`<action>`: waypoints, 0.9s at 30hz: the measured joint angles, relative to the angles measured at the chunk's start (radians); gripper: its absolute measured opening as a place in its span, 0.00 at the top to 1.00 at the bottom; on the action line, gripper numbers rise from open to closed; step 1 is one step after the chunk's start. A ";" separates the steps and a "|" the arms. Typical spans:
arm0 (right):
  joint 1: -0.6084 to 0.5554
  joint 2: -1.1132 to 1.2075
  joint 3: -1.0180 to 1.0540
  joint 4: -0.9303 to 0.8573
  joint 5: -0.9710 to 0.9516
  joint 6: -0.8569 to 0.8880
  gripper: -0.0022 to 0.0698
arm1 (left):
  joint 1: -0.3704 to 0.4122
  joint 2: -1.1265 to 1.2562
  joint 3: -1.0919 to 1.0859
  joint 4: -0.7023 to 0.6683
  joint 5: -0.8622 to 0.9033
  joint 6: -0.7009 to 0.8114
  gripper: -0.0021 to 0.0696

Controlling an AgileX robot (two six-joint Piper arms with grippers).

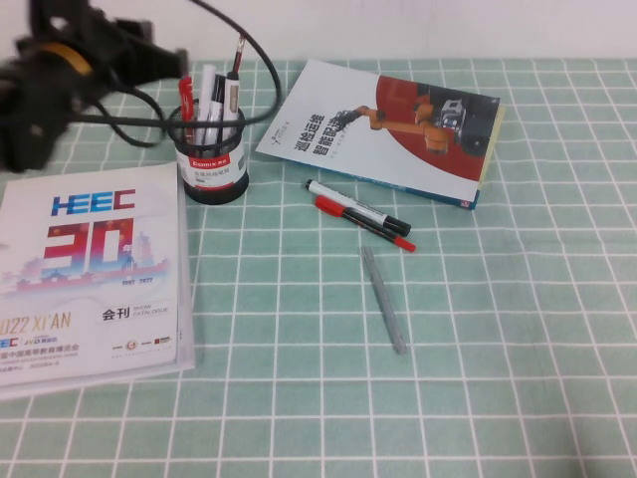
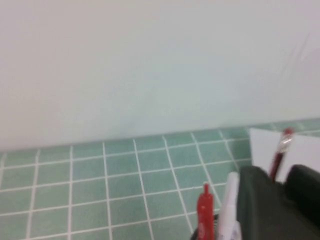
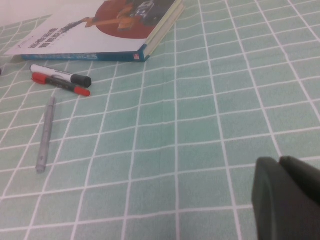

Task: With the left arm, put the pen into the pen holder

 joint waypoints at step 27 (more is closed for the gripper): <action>0.000 0.000 0.000 0.000 0.000 0.000 1.00 | 0.000 -1.389 0.840 0.007 0.404 -0.012 0.97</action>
